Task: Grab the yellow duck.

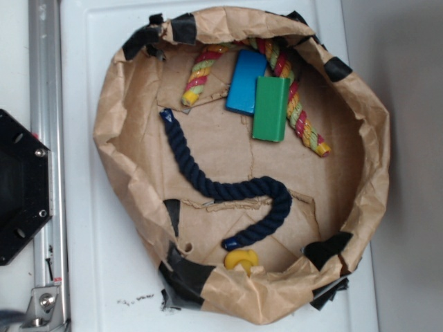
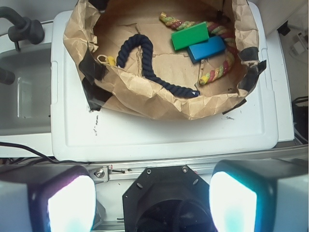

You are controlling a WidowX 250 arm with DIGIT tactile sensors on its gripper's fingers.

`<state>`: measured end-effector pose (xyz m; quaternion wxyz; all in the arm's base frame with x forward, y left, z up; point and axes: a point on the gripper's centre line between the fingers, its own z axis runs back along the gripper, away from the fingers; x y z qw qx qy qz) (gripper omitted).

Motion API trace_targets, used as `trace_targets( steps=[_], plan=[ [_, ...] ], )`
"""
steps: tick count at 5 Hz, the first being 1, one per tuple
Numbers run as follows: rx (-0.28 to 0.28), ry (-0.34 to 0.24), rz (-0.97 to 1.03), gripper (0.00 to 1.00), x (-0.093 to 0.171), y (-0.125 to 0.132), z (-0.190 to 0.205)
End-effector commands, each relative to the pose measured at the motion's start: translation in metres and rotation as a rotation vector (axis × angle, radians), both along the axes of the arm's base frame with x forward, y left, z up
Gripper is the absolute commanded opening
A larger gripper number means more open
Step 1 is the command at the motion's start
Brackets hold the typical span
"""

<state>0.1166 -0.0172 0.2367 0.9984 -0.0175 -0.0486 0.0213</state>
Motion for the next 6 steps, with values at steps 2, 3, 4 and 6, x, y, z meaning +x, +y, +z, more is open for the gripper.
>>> trace_targets(
  steps=[2, 3, 4, 6],
  plan=[
    [-0.034, 0.043, 0.446, 1.0, 0.095, 0.007, -0.037],
    [-0.138, 0.184, 0.601, 1.0, 0.122, 0.019, -0.072],
    [-0.175, 0.309, 0.656, 1.0, 0.136, 0.009, -0.104],
    [-0.255, 0.468, 0.699, 1.0, 0.132, -0.062, -0.147]
  ],
)
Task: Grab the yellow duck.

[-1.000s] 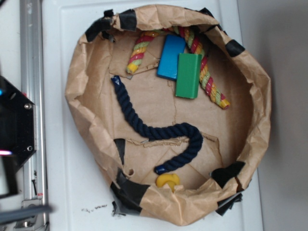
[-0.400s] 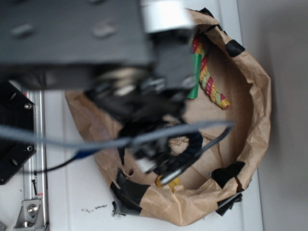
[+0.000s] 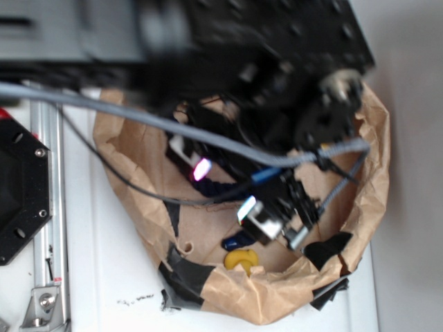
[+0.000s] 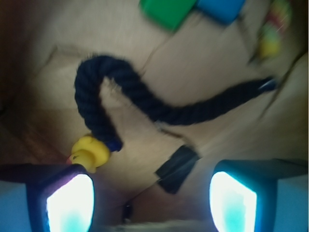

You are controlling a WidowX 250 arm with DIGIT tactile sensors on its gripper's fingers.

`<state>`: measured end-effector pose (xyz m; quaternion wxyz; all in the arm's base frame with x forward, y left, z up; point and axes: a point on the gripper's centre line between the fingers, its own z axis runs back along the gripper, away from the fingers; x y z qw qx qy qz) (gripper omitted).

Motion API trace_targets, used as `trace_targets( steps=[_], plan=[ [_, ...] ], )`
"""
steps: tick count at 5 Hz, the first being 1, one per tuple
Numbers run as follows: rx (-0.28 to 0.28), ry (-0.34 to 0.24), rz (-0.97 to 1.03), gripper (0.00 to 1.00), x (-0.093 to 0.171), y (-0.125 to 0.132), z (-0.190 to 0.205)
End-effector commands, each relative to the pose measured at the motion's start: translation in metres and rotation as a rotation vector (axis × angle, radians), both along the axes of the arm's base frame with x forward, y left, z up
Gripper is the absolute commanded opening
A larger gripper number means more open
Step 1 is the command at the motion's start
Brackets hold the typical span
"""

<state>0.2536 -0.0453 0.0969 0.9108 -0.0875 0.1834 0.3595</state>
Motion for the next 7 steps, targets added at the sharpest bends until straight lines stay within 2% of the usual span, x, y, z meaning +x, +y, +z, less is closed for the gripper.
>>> trace_targets(
  steps=[1, 2, 3, 4, 5, 6, 7],
  plan=[
    [-0.021, -0.113, 0.037, 1.0, 0.001, -0.047, -0.022],
    [-0.052, -0.132, 0.046, 1.0, 0.006, -0.056, -0.044],
    [-0.084, -0.097, 0.044, 1.0, -0.003, -0.061, -0.06],
    [-0.065, -0.013, 0.036, 0.0, -0.013, -0.065, -0.073],
    [-0.073, 0.063, 0.071, 0.0, -0.023, -0.065, -0.076],
    [-0.037, -0.089, -0.063, 0.0, -0.015, -0.055, -0.064],
    [0.009, -0.28, -0.23, 0.0, -0.003, -0.029, -0.029]
  ],
)
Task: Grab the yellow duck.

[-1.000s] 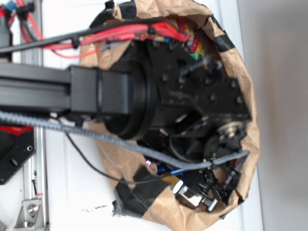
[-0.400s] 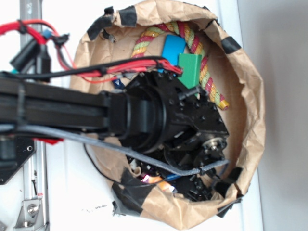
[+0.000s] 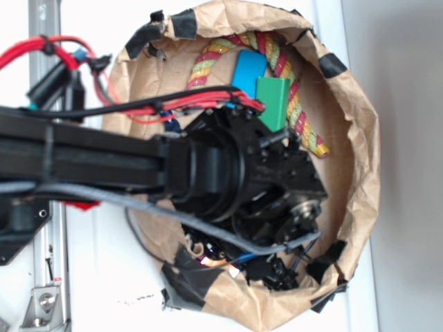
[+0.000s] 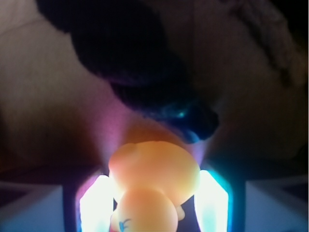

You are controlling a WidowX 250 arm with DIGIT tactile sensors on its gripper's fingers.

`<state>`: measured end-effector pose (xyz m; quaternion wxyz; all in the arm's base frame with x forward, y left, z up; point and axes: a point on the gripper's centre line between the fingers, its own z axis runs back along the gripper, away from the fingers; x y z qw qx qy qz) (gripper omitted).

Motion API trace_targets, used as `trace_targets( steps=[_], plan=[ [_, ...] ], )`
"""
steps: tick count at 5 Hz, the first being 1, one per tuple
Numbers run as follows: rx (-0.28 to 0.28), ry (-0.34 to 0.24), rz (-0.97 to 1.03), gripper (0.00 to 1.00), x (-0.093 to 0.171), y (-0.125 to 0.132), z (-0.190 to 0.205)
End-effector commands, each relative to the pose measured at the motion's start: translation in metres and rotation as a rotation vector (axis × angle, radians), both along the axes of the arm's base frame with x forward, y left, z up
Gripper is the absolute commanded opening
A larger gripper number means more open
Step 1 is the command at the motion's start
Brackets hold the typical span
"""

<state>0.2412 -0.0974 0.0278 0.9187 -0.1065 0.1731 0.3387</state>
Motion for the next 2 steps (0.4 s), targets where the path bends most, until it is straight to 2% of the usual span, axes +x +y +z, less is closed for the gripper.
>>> trace_targets(
  steps=[1, 2],
  plan=[
    [0.097, -0.415, -0.323, 0.0, 0.015, 0.057, 0.09],
    [0.12, -0.49, -0.48, 0.0, 0.014, 0.085, 0.13]
  ],
)
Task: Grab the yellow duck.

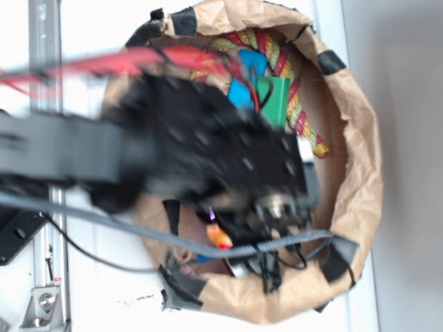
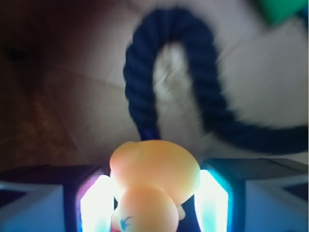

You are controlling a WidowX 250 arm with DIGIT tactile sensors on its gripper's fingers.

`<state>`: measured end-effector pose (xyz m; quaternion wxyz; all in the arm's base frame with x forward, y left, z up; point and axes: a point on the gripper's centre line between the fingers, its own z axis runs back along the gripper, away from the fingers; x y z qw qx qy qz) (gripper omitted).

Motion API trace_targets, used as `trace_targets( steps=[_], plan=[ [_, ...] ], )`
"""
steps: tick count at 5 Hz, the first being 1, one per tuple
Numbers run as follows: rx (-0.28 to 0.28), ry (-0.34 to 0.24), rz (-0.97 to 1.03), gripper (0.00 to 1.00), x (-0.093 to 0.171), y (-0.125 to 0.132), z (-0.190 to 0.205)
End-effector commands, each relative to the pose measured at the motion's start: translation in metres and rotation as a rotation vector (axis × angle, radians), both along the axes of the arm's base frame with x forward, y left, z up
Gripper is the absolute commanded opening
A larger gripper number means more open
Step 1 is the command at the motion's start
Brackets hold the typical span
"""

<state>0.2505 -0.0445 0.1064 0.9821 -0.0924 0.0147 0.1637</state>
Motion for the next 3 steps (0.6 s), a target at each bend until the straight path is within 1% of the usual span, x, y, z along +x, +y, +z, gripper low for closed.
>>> trace_targets(
  steps=[1, 2, 3],
  plan=[
    [0.175, -0.177, -0.385, 0.0, 0.0026, 0.0384, 0.0796],
    [0.269, -0.272, -0.556, 0.0, 0.0044, 0.0315, 0.0846],
    [0.276, -0.249, -0.549, 0.0, 0.0063, 0.0287, 0.0795]
  ],
)
